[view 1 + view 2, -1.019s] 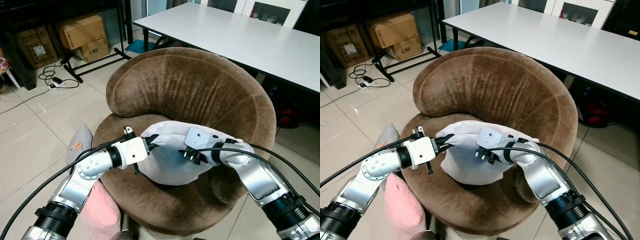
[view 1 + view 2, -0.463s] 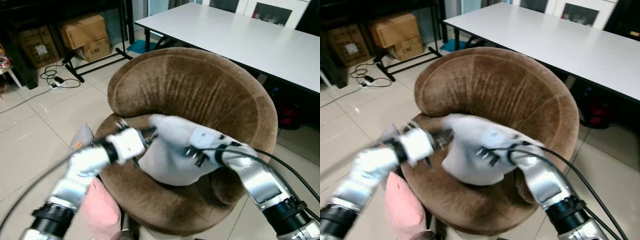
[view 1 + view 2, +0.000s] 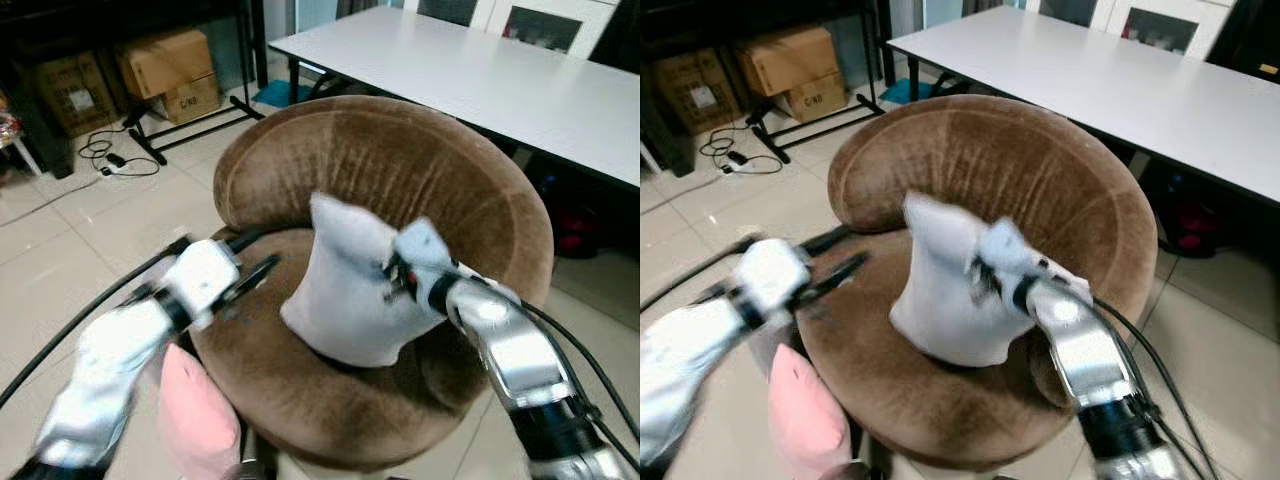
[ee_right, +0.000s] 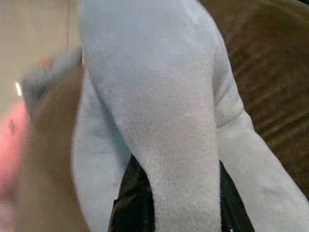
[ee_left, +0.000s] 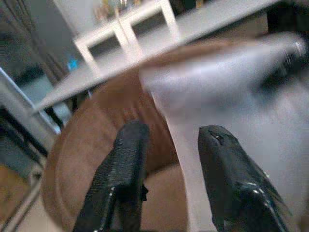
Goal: Move the pillow to the sofa from floor
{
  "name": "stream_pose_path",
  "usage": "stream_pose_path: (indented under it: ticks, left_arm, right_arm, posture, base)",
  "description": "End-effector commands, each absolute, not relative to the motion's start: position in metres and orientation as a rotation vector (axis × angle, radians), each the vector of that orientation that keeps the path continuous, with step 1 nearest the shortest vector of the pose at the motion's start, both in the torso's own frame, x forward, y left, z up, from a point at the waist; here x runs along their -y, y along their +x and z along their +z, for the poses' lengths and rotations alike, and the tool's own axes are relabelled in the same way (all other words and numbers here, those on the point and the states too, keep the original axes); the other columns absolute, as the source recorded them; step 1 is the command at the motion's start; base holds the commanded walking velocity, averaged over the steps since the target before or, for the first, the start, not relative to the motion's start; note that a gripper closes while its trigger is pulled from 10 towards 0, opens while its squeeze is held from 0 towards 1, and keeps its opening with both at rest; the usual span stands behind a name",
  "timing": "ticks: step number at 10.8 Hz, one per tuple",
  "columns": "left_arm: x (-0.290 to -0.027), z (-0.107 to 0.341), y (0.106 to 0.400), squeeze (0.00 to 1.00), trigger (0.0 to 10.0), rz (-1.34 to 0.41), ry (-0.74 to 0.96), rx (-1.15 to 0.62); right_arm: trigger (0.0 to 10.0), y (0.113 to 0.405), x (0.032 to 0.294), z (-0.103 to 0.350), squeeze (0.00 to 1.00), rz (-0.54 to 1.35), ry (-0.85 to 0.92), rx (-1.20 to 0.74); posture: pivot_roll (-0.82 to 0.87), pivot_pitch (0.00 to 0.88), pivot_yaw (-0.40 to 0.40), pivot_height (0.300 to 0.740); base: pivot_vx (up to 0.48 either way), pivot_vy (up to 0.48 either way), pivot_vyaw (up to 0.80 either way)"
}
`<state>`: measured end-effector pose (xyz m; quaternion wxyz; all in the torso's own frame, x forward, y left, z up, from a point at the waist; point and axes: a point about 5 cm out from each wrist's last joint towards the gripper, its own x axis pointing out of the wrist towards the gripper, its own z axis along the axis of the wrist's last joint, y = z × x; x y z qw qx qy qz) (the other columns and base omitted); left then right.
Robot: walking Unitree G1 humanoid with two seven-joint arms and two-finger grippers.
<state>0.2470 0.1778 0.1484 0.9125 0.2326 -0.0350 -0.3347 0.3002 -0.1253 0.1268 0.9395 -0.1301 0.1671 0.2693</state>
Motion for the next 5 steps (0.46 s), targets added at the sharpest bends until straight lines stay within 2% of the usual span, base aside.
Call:
stream_pose_path:
  ticks: [1,2,4,5]
  left_arm:
    - [-0.181,0.146,0.240,1.00,10.0,-0.682,0.483,0.033]
    - [-0.183,0.142,0.236,1.00,10.0,-0.681,0.497,0.002]
    - [-0.179,0.133,0.227,1.00,10.0,-0.718,0.541,-0.091]
    - [-0.176,0.132,0.225,1.00,10.0,-0.740,0.549,-0.100]
  right_arm:
    - [0.0,0.308,0.123,0.154,0.00,0.532,-0.155,-0.282]
    - [0.0,0.312,0.120,0.161,0.00,0.523,-0.069,-0.286]
    - [0.0,0.335,0.110,0.178,0.00,0.462,0.243,-0.374]
    - [0.0,0.345,0.105,0.180,0.00,0.463,0.317,-0.390]
  posture:
    - [0.02,0.000,-0.044,0.740]
    - [0.02,0.000,-0.044,0.740]
    - [0.02,0.000,-0.062,0.740]
    - [0.03,0.000,-0.067,0.740]
  base:
    - [0.000,0.000,0.00]
    - [0.000,0.000,0.00]
    - [0.000,0.000,0.00]
    - [0.000,0.000,0.00]
